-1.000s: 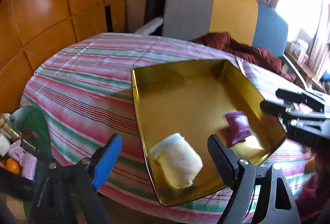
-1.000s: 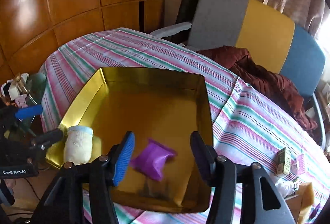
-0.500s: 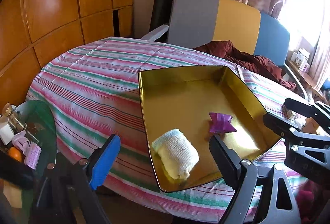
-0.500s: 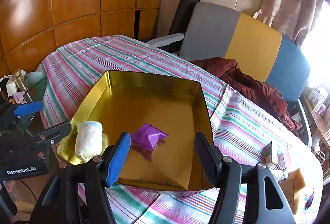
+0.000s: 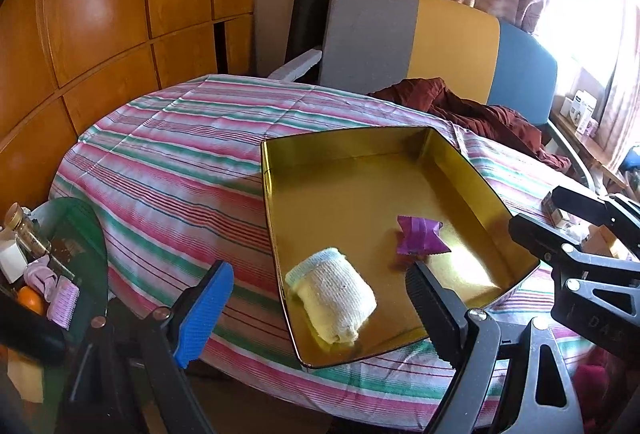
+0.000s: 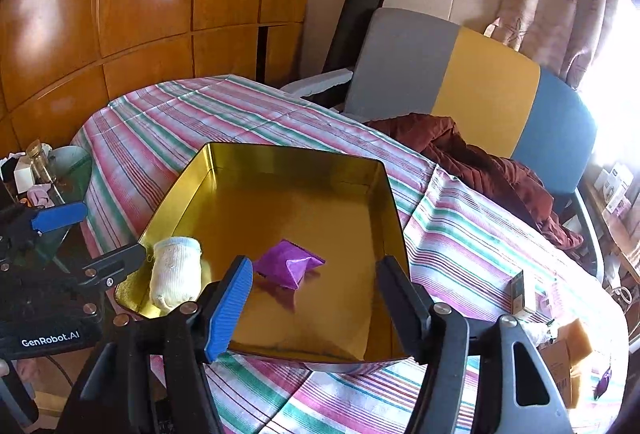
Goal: Organize objects
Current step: 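Move both grippers away from the tray toward the remaining items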
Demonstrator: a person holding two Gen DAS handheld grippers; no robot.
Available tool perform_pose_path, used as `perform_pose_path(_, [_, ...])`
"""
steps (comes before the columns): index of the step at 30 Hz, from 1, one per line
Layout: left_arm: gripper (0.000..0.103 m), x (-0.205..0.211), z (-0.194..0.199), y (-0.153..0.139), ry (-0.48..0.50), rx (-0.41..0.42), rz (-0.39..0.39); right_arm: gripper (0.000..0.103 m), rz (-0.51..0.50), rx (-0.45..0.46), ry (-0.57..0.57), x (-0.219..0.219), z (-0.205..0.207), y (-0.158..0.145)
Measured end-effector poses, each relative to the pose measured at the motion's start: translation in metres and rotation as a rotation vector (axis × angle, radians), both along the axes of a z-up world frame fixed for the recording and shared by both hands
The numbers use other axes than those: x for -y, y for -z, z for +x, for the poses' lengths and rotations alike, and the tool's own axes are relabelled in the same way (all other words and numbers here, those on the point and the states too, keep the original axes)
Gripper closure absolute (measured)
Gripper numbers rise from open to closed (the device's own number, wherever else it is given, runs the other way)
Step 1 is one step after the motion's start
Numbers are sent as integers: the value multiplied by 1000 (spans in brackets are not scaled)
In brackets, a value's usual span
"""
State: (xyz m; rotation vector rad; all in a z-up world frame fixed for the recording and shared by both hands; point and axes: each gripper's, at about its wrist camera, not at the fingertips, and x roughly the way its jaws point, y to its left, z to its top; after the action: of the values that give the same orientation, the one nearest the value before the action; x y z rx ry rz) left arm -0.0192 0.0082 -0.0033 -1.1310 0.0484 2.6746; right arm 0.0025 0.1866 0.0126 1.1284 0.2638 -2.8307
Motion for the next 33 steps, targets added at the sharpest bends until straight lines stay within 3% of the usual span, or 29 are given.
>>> perform_pose_path(26, [14, -28, 7, -1, 72, 6, -17, 37, -26, -3, 87, -37, 8, 3])
perform_pose_path(33, [14, -47, 7, -2, 131, 7, -23, 37, -31, 13, 124, -56, 12, 9])
